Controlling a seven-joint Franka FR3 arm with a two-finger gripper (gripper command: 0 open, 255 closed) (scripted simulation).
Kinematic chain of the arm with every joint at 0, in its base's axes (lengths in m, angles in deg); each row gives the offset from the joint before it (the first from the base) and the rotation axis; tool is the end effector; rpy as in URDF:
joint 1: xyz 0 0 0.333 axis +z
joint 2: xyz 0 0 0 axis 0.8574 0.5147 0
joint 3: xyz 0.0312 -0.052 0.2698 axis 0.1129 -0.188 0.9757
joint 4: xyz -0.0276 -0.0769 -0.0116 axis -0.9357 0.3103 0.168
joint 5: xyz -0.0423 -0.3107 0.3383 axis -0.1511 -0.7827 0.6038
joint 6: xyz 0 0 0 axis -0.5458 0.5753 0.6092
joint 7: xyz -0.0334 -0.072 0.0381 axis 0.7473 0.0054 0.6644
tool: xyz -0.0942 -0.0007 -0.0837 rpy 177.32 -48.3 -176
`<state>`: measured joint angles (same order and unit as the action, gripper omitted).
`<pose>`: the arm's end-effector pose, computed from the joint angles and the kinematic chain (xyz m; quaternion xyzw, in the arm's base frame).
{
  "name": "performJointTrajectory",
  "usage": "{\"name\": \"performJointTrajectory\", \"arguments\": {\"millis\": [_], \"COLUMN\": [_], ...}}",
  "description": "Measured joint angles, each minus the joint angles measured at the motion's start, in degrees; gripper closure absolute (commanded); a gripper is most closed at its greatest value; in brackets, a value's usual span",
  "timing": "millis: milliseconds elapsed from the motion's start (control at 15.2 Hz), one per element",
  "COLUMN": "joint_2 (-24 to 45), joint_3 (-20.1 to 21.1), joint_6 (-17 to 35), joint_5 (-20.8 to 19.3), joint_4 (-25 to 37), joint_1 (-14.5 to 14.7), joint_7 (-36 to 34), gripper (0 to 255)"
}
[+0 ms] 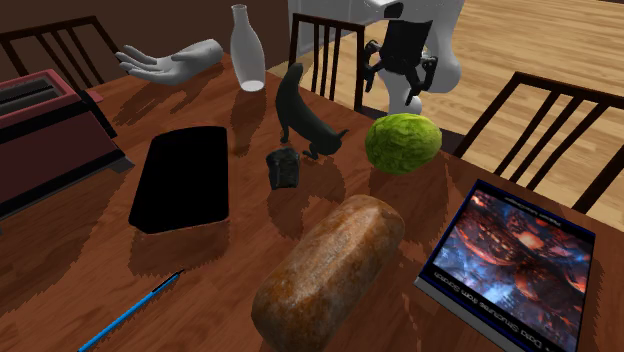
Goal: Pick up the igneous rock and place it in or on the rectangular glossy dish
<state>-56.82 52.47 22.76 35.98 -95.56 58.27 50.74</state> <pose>0.4161 0.0089 0.5033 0.9995 -0.0025 0.0077 0.0294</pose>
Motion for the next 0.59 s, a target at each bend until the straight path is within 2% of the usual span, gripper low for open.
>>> {"name": "performJointTrajectory", "arguments": {"millis": [132, 594], "joint_2": [0.9, 13.2], "joint_3": [-0.2, -2.3], "joint_6": [0.7, 9.4], "joint_5": [-0.2, -2.4], "joint_4": [0.2, 4.4], "joint_1": [-0.3, -3.5], "joint_7": [0.0, -1.3], "gripper": [0, 0]}}
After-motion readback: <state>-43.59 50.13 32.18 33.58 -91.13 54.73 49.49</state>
